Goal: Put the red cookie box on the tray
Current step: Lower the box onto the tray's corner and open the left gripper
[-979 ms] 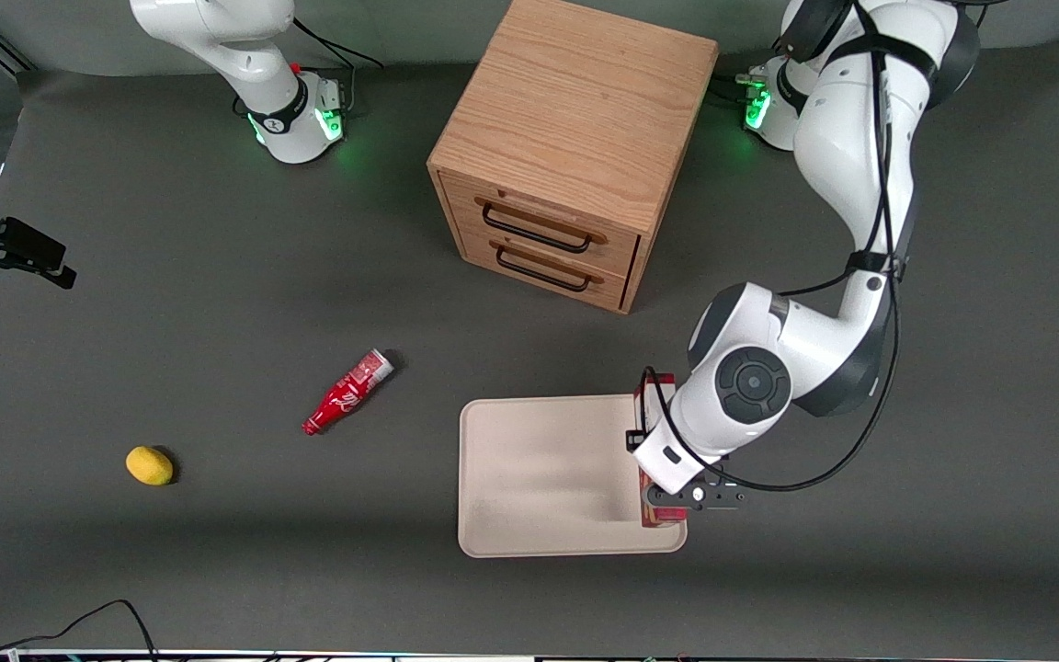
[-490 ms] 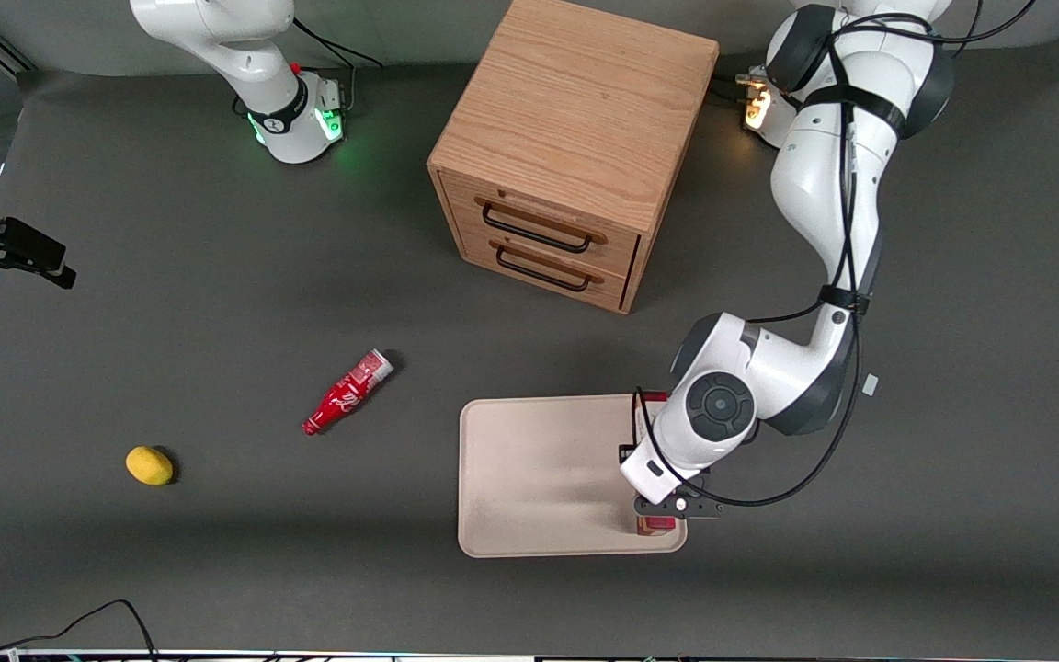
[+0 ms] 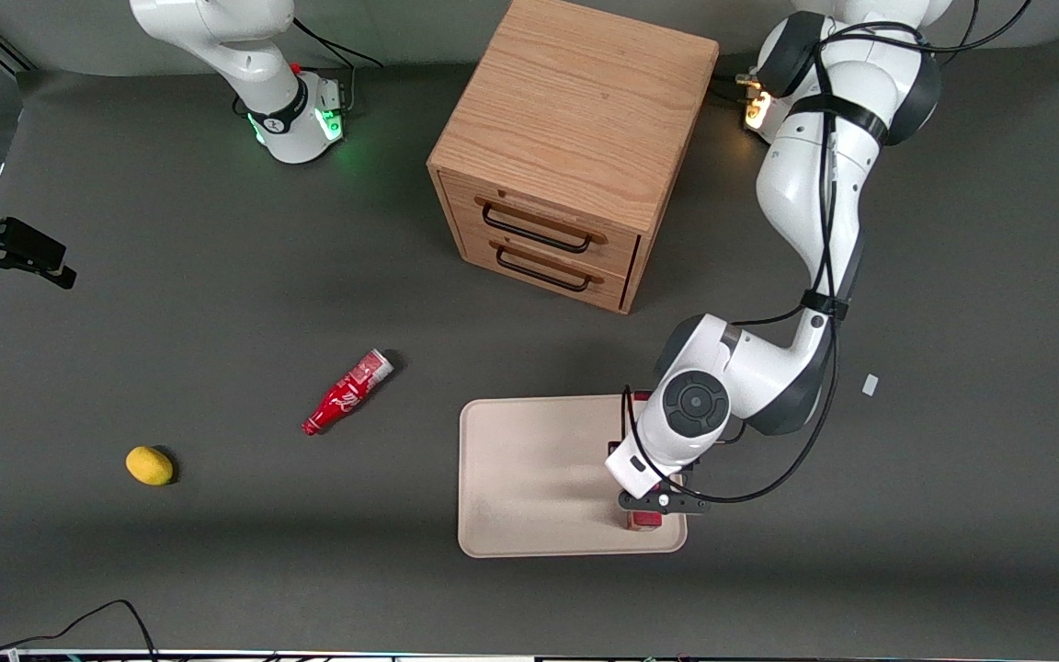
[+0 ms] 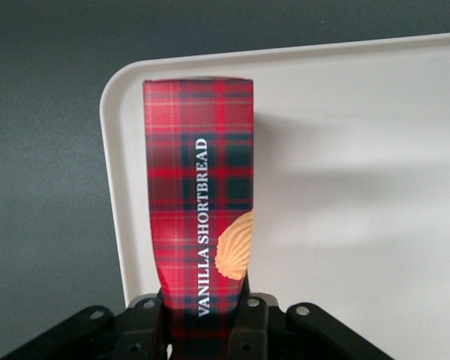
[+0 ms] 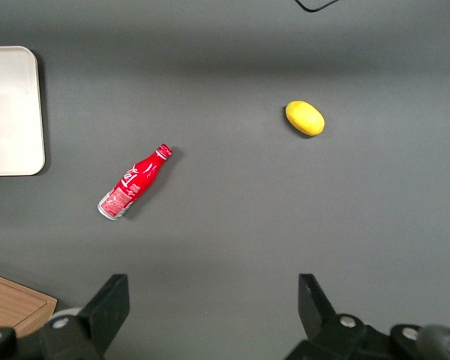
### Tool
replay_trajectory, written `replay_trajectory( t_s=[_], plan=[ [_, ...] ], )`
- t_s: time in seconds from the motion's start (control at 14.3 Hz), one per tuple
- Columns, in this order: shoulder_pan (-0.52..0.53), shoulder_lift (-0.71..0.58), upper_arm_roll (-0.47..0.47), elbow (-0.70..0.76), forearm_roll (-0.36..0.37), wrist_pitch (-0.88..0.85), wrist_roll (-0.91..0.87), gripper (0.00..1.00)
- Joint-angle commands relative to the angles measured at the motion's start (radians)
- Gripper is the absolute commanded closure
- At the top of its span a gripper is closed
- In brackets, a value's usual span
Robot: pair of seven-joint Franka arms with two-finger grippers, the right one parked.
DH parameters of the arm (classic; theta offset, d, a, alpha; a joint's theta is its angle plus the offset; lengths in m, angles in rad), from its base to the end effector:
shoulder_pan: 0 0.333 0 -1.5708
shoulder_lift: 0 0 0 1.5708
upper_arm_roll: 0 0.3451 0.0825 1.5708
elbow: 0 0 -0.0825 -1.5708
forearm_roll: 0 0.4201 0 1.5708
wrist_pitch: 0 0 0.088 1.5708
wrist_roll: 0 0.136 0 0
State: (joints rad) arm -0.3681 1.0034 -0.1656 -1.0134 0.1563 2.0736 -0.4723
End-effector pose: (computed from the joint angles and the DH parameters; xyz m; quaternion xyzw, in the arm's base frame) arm 0.7577 -0.3779 0.2169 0.9991 -0.0259 0.0302 0.0152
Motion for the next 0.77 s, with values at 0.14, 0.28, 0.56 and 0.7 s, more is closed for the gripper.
replay_trajectory(
  t_s=[0.14, 0.28, 0.56, 0.7],
  plan=[
    [-0.020, 0.023, 0.012, 0.041, 0.020, -0.003, -0.028, 0.00],
    [-0.012, 0.009, 0.009, 0.042, 0.019, -0.055, -0.026, 0.00],
    [-0.009, -0.084, -0.003, 0.041, 0.014, -0.260, -0.019, 0.00],
    [0.006, -0.162, 0.003, 0.029, 0.017, -0.297, 0.004, 0.00]
  ],
)
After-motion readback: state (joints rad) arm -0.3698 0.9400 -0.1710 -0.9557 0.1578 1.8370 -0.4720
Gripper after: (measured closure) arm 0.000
